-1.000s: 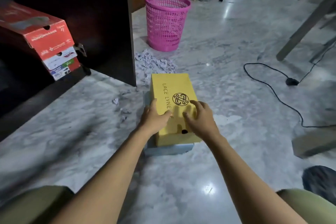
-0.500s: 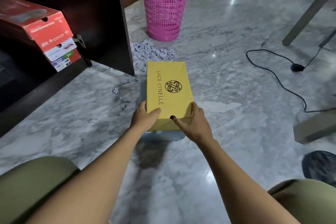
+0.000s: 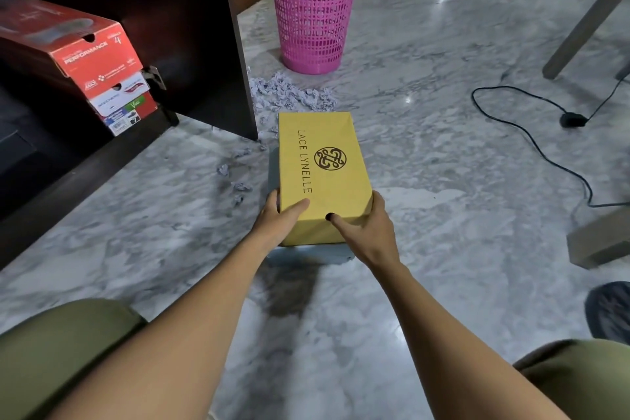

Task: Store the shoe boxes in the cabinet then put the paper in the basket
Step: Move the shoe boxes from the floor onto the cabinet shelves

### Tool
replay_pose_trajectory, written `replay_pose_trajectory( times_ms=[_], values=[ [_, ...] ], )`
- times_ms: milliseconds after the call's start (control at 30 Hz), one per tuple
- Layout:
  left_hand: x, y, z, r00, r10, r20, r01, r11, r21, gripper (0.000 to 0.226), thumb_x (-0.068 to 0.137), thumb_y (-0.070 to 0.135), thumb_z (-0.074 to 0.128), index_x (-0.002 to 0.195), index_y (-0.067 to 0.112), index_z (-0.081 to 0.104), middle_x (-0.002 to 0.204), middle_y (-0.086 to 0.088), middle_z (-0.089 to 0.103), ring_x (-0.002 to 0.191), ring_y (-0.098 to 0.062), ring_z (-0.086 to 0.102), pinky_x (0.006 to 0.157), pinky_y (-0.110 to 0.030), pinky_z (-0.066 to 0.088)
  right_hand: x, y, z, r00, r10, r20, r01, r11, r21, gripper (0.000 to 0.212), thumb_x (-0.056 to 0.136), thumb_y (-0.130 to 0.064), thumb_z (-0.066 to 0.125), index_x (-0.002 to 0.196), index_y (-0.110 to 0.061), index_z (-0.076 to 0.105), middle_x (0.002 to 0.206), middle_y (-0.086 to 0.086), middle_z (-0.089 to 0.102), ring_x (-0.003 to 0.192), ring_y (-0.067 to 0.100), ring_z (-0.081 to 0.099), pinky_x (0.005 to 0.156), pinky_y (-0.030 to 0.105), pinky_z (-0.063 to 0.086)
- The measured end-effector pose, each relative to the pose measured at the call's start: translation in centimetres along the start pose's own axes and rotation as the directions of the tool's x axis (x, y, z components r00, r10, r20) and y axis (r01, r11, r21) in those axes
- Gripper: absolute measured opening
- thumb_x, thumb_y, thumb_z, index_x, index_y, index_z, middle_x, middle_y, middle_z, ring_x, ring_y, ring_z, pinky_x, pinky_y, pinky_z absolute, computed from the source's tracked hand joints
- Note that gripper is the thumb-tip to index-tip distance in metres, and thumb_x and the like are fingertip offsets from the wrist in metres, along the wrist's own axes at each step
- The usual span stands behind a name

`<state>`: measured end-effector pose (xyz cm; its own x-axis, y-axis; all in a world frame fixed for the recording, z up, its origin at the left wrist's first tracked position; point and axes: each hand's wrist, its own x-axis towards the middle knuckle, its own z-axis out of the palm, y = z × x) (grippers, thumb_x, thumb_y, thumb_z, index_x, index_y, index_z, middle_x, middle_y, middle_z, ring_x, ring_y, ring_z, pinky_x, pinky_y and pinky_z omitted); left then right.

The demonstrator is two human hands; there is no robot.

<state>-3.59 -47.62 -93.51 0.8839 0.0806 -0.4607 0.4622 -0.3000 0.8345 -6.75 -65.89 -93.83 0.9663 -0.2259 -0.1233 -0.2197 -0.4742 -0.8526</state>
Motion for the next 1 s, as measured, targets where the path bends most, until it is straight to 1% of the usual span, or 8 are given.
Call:
replay_pose_trajectory(
  times_ms=[200, 300, 367, 500, 667, 833, 933, 1000],
  values=[
    [-1.0, 1.0, -1.7, 0.995, 0.084, -0.057, -0.091, 0.984, -0.151, 0.074, 0.072, 0.066, 0.066, 0.136, 0.048, 0.032, 0.115, 0.029, 0.054, 0.115, -0.014, 0.055, 0.099, -0.051, 0.047, 1.1, -2.6, 0.2, 0.997, -0.073, -0.008, 0.073, 0.997, 0.025, 0.087, 0.067, -0.058, 0.077, 0.139, -0.027, 0.04, 0.121, -0.009, 0.062, 0.109, 0.015, 0.06, 0.091, 0.038, 0.052],
    [-1.6, 1.8, -3.1, 0.982, 0.157, -0.103, -0.174, 0.967, -0.186, 0.087, 0.066, 0.07, 0.066, 0.141, 0.055, 0.024, 0.135, 0.022, 0.051, 0.125, -0.014, 0.051, 0.106, -0.048, 0.042, 1.3, -4.5, 0.5, 0.99, -0.138, 0.006, 0.138, 0.99, 0.013, 0.09, 0.067, -0.061, 0.075, 0.141, -0.028, 0.038, 0.126, -0.008, 0.061, 0.111, 0.017, 0.059, 0.092, 0.038, 0.051],
    [-1.9, 2.4, -4.1, 0.966, 0.21, -0.153, -0.234, 0.958, -0.166, 0.092, 0.063, 0.076, 0.065, 0.14, 0.062, 0.018, 0.145, 0.017, 0.045, 0.131, -0.015, 0.046, 0.109, -0.047, 0.039, 1.6, -6.2, 0.5, 0.98, -0.196, 0.014, 0.196, 0.98, 0.028, 0.079, 0.071, -0.054, 0.078, 0.137, -0.028, 0.042, 0.118, -0.011, 0.06, 0.104, 0.015, 0.059, 0.086, 0.033, 0.049],
    [-2.4, 3.8, -6.8, 0.911, 0.291, -0.292, -0.339, 0.932, -0.131, 0.087, 0.063, 0.077, 0.064, 0.132, 0.076, 0.011, 0.152, 0.011, 0.038, 0.138, -0.016, 0.039, 0.113, -0.049, 0.033, 2.2, -10.3, 0.5, 0.957, -0.288, 0.026, 0.286, 0.957, 0.052, 0.072, 0.073, -0.045, 0.08, 0.134, -0.03, 0.044, 0.108, -0.013, 0.056, 0.097, 0.011, 0.054, 0.08, 0.026, 0.042],
    [-4.6, 7.1, -11.0, 0.864, 0.37, -0.34, -0.425, 0.9, -0.1, 0.094, 0.073, 0.066, 0.055, 0.15, 0.05, 0.005, 0.149, 0.028, 0.029, 0.134, -0.002, 0.035, 0.109, -0.032, 0.03, 2.4, -15.4, 1.8, 0.926, -0.377, 0.01, 0.376, 0.925, 0.064, 0.084, 0.071, -0.054, 0.078, 0.141, -0.026, 0.042, 0.129, -0.005, 0.059, 0.115, 0.017, 0.056, 0.094, 0.033, 0.047],
    [-7.0, 7.9, -16.0, 0.857, 0.385, -0.342, -0.438, 0.895, -0.09, 0.097, 0.07, 0.069, 0.061, 0.145, 0.061, 0.0, 0.144, 0.028, 0.042, 0.132, -0.005, 0.044, 0.112, -0.041, 0.034, 1.2, -19.1, 3.1, 0.901, -0.431, 0.051, 0.422, 0.898, 0.128, 0.081, 0.072, -0.049, 0.079, 0.141, -0.026, 0.043, 0.113, -0.011, 0.057, 0.101, 0.011, 0.053, 0.087, 0.026, 0.043],
    [-8.1, 8.5, -18.1, 0.827, 0.412, -0.384, -0.477, 0.874, -0.09, 0.088, 0.086, 0.055, 0.062, 0.148, 0.056, -0.002, 0.126, 0.041, 0.047, 0.12, 0.006, 0.049, 0.105, -0.032, 0.036, 0.8, -21.6, 3.8, 0.878, -0.473, 0.069, 0.459, 0.875, 0.156, 0.078, 0.072, -0.047, 0.08, 0.139, -0.029, 0.045, 0.1, -0.019, 0.056, 0.095, 0.009, 0.054, 0.083, 0.025, 0.042],
    [-8.3, 9.5, -19.3, 0.787, 0.442, -0.431, -0.525, 0.846, -0.092, 0.085, 0.09, 0.047, 0.062, 0.151, 0.051, 0.004, 0.126, 0.041, 0.048, 0.116, 0.011, 0.049, 0.103, -0.027, 0.037, 1.1, -23.6, 4.0, 0.861, -0.504, 0.074, 0.489, 0.858, 0.159, 0.079, 0.071, -0.049, 0.08, 0.139, -0.031, 0.044, 0.103, -0.016, 0.058, 0.096, 0.011, 0.056, 0.081, 0.026, 0.042]
  ],
)
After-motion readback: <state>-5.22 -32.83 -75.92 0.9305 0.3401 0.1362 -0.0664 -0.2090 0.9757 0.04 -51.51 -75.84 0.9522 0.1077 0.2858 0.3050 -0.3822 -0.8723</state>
